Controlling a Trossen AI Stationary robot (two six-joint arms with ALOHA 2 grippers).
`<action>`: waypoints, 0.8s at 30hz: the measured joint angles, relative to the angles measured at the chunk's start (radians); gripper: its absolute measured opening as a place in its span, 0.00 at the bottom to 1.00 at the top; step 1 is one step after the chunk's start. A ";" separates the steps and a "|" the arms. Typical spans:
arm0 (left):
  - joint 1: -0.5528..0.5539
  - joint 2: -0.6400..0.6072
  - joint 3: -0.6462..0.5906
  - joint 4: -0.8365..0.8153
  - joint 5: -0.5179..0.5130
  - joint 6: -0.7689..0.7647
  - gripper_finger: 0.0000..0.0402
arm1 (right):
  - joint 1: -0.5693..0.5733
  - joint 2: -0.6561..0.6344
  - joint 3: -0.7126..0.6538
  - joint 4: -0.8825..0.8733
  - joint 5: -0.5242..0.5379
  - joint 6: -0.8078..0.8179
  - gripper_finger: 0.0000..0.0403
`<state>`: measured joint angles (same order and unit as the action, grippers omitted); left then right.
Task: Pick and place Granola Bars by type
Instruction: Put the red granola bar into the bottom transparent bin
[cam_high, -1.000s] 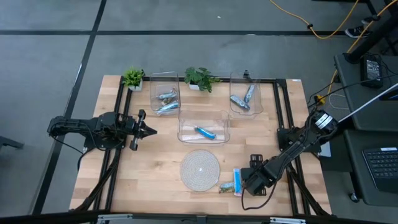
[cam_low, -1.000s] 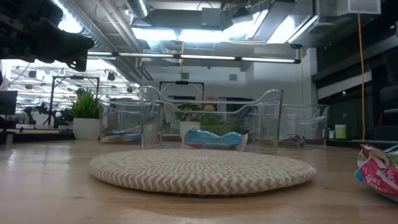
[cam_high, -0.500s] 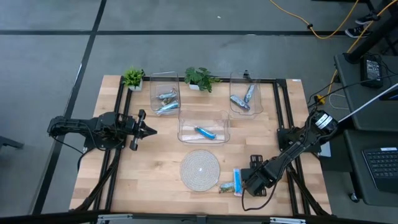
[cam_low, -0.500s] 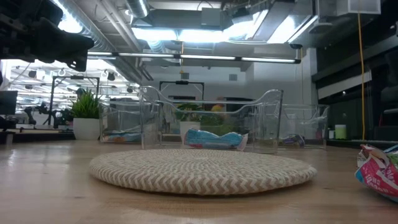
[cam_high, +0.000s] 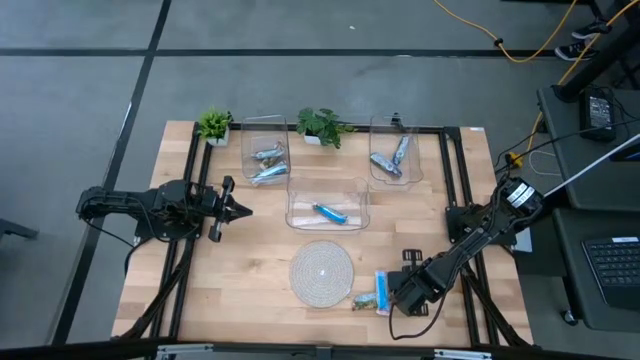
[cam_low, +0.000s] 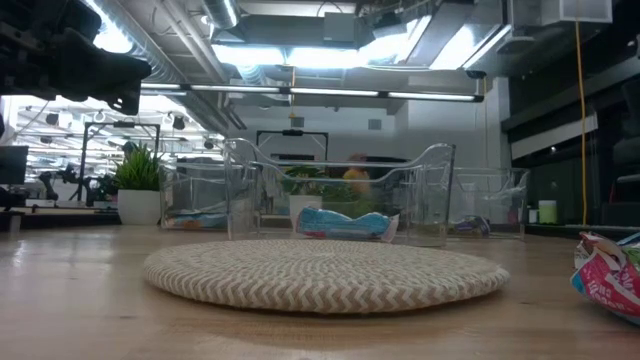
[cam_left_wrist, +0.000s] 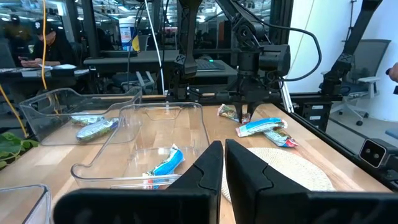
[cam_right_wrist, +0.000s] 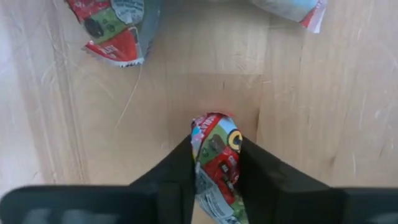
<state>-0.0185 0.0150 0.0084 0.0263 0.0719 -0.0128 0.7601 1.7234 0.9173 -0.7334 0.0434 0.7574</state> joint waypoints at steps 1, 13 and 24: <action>0.000 0.000 0.000 0.000 0.000 0.000 0.03 | 0.000 0.000 0.000 0.000 0.000 0.000 0.24; 0.000 0.000 0.000 0.000 0.000 0.000 0.03 | -0.034 0.007 0.073 -0.033 0.012 -0.003 0.15; 0.000 0.000 0.000 0.000 0.000 0.000 0.04 | -0.046 0.004 0.246 -0.129 0.139 -0.031 0.15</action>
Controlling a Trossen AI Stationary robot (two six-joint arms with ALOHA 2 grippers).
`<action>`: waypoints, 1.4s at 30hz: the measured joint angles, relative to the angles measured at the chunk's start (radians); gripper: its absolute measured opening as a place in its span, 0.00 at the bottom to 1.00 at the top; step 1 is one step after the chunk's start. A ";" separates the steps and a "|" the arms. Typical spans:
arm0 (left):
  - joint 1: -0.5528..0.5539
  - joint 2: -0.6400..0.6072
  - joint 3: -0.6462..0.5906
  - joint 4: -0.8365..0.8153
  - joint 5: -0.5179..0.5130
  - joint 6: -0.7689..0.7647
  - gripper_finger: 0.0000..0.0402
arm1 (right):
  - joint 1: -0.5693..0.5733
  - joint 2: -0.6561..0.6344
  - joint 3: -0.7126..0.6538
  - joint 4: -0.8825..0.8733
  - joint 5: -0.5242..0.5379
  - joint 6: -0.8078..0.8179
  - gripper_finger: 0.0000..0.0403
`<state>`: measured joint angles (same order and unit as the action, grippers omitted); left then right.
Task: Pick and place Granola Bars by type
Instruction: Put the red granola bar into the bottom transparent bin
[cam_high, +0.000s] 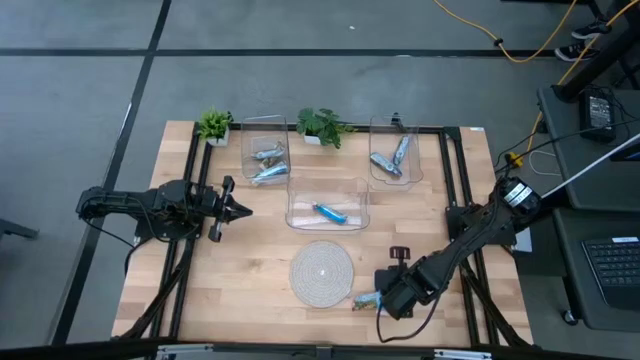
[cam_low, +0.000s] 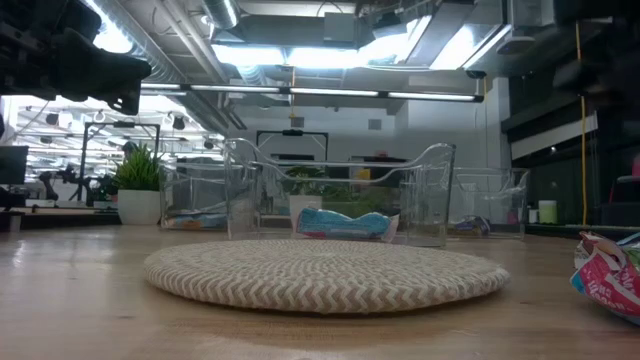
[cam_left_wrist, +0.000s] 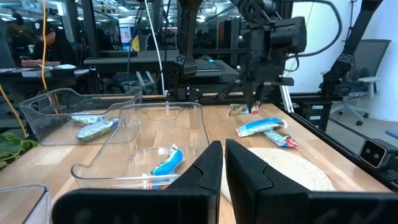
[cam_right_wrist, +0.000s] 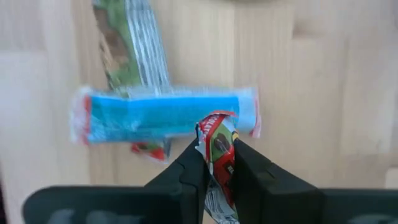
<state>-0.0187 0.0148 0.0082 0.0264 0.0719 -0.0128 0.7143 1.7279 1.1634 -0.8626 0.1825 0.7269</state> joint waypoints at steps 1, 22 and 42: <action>0.000 0.000 0.000 0.000 0.000 0.000 0.04 | 0.000 0.000 0.010 -0.001 0.010 -0.003 0.15; 0.000 0.000 0.000 0.000 0.000 0.000 0.03 | -0.122 -0.002 0.141 0.008 0.105 -0.186 0.15; 0.000 0.000 0.000 0.000 0.000 0.000 0.03 | -0.305 -0.003 0.415 0.006 0.106 -0.610 0.15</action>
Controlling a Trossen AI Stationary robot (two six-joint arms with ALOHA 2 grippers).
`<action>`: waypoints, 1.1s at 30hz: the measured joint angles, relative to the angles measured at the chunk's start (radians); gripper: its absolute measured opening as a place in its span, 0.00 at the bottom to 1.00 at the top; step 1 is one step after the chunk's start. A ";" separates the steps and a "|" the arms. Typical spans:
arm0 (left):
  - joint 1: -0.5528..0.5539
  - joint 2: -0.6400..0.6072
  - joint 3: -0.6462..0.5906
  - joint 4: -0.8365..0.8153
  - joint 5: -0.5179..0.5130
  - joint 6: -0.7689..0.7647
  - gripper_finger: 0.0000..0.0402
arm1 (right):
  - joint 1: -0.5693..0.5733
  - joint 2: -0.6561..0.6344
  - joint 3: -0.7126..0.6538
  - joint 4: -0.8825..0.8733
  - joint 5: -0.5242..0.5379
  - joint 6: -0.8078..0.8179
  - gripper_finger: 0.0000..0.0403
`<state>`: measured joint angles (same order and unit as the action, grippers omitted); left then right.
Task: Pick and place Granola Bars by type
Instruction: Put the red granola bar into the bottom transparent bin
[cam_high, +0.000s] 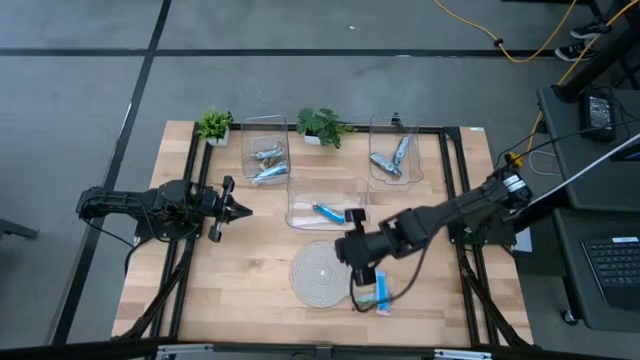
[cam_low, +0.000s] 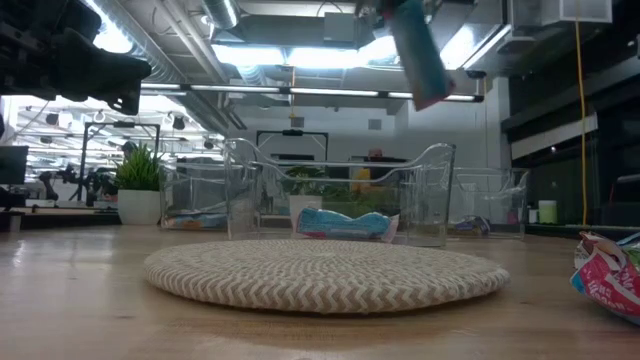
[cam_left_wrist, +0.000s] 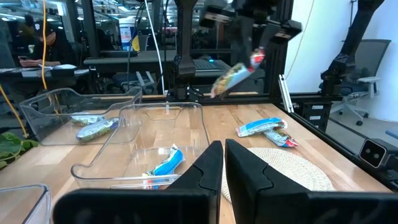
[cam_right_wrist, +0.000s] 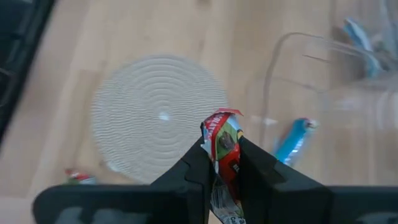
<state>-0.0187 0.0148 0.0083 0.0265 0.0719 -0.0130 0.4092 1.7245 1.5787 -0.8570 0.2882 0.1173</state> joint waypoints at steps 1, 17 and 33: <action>0.000 0.000 0.000 0.000 0.000 0.000 0.03 | -0.016 0.000 0.000 0.000 0.000 -0.017 0.15; 0.000 0.000 0.000 0.000 0.000 0.000 0.03 | -0.302 0.000 0.001 0.099 -0.088 -0.142 0.15; 0.000 0.000 0.000 0.000 0.000 0.000 0.03 | -0.386 0.015 -0.016 0.211 -0.136 -0.176 0.15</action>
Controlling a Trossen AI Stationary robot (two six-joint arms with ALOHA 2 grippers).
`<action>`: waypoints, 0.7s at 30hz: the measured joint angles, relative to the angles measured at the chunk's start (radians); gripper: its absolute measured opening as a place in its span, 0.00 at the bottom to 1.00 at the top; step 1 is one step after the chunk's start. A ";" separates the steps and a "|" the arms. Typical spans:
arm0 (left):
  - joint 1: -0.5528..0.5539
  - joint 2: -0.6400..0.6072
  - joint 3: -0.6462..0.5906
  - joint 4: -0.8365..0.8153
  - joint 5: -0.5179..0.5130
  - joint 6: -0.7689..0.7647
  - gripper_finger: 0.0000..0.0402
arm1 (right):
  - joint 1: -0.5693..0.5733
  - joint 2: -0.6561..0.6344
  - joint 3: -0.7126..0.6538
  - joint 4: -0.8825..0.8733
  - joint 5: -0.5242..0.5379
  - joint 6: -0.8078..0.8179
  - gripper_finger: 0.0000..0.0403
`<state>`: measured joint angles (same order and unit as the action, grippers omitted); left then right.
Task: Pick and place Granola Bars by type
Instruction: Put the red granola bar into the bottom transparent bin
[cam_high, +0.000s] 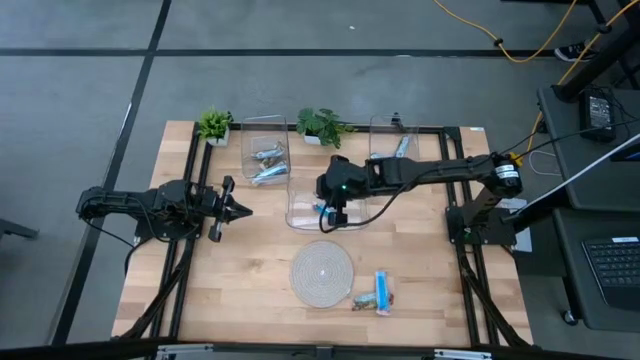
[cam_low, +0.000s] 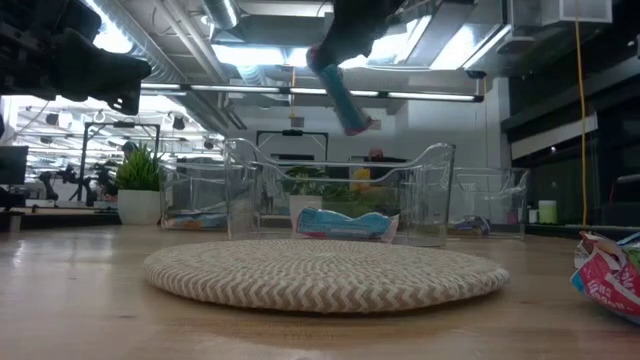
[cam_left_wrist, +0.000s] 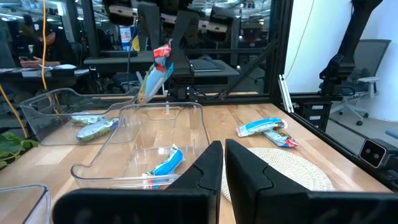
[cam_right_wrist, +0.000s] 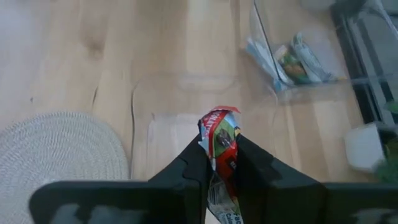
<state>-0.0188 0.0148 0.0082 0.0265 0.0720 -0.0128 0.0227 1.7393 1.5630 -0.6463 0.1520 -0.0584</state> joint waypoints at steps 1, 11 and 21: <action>0.000 0.000 0.000 0.000 0.000 0.000 0.04 | -0.003 0.003 -0.018 0.037 -0.011 -0.006 0.15; 0.000 0.000 0.000 0.000 0.000 0.000 0.03 | -0.067 0.006 -0.208 0.242 -0.042 -0.039 0.15; 0.000 0.000 0.000 0.000 0.000 0.000 0.04 | -0.104 0.006 -0.329 0.336 -0.043 -0.003 0.15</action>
<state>-0.0185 0.0151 0.0082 0.0265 0.0723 -0.0128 -0.0810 1.7454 1.2345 -0.3099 0.1091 -0.0610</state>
